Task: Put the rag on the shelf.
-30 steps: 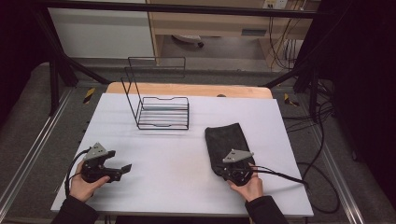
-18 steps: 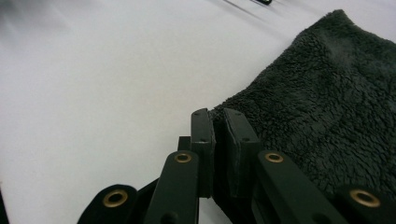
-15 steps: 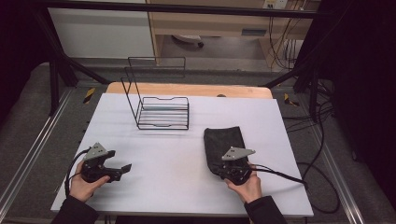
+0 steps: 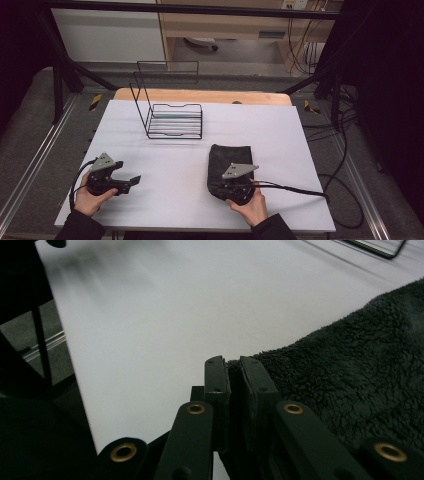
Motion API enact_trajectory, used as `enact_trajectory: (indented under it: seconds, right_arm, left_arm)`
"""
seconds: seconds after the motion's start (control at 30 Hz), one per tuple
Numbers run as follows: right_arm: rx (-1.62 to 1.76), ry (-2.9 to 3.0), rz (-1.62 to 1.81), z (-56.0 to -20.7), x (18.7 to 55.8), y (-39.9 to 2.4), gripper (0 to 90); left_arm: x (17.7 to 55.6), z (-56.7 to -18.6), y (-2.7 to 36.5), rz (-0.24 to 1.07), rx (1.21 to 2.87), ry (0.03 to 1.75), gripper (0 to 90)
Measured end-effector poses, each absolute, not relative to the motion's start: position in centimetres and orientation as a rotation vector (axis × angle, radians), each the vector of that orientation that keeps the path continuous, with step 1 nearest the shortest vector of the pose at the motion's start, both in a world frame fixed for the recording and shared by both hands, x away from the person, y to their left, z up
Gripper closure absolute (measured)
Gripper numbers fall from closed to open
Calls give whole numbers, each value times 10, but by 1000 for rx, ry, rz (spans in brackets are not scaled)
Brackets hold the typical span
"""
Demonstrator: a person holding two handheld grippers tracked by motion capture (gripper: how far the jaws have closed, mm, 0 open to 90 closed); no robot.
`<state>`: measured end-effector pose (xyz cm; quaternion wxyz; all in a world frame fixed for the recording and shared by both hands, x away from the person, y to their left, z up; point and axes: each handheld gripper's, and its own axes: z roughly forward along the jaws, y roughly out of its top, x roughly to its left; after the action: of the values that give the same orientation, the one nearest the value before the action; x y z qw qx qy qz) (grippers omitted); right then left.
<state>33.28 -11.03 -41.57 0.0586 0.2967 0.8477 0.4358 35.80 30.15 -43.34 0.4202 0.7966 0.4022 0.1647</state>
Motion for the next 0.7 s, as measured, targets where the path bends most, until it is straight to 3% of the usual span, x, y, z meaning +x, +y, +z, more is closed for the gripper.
enact_trajectory:
  seconds: [0.47,0.7]
  right_arm:
    - [821,2686,1287,-427,322,-82,799]
    - [852,2606,1330,-418,327,-91,539]
  left_arm:
    - [358,-433,301,405,1999,1011,86]
    - [358,-433,297,389,2011,1005,76]
